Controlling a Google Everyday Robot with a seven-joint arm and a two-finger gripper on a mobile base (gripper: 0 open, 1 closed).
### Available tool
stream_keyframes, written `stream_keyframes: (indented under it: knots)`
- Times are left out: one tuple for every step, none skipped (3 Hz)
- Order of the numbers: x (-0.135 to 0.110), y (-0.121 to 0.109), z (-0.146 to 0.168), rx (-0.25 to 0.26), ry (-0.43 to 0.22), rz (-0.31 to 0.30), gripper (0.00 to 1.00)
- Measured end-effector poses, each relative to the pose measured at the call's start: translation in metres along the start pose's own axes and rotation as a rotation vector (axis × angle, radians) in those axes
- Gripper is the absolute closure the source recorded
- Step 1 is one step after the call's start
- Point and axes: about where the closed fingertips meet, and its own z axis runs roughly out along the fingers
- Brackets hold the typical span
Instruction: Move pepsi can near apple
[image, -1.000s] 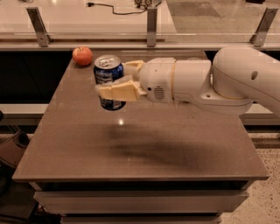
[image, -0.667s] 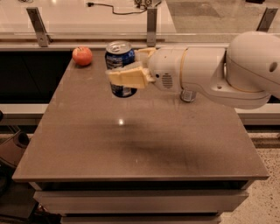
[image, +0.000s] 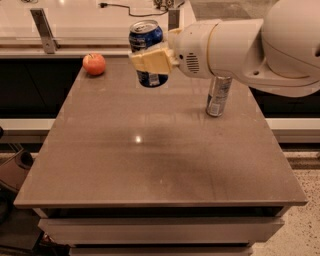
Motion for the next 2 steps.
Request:
stream_keyframes:
  knots:
    - [-0.0002,0.0001,0.0,0.0,0.0,-0.001,1.0]
    - [-0.0025,-0.005,0.0093,0.011,0.032,-0.02,1.0]
